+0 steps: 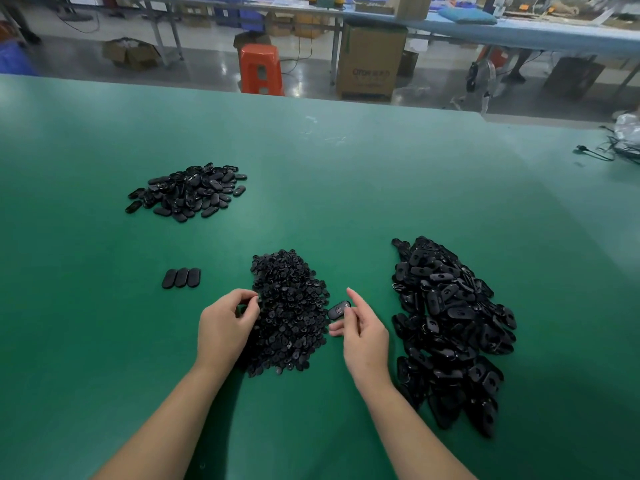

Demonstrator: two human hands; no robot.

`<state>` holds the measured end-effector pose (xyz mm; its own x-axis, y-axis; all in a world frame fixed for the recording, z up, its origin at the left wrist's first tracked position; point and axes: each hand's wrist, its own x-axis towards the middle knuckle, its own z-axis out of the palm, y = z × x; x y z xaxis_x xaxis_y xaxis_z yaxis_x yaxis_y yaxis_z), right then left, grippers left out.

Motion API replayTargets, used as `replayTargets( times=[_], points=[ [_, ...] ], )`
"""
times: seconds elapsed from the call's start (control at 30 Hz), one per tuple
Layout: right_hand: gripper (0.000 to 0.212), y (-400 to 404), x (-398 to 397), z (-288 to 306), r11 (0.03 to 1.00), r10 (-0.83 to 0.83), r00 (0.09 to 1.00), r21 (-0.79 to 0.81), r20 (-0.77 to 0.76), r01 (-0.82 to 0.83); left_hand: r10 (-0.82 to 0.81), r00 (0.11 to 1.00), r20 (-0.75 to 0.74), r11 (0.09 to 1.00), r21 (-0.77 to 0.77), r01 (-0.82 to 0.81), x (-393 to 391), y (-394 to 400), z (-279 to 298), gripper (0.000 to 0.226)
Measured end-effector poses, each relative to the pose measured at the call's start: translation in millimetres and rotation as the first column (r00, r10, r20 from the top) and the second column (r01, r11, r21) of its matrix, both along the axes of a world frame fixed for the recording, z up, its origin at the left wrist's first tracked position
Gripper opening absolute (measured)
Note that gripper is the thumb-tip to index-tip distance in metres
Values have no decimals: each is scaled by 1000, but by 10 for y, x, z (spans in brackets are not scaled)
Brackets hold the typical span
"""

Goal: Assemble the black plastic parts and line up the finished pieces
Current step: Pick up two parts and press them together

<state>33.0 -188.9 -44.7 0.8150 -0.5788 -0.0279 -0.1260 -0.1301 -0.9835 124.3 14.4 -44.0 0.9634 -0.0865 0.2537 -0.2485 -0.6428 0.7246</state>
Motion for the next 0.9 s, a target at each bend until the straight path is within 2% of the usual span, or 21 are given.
replayTargets(
  times=[0.2,0.47,0.63,0.9],
  points=[
    [24,-18,-3,-11,1000,-9,1000,12,-6,9,-33,999,-13,999,-44,32,-53,-26,111,17],
    [21,-16,-12,20,998,4,1000,57,15,-5,-88,995,-40,988,-131,82,-106,-180,217,22],
    [17,-22,-8,15,997,3,1000,74,18,-5,-114,990,-78,989,-104,105,-124,-238,199,19],
    [19,-25,-11,-1,999,5,1000,41,6,-5,-151,988,-42,988,-36,150,-117,-281,268,21]
  ],
)
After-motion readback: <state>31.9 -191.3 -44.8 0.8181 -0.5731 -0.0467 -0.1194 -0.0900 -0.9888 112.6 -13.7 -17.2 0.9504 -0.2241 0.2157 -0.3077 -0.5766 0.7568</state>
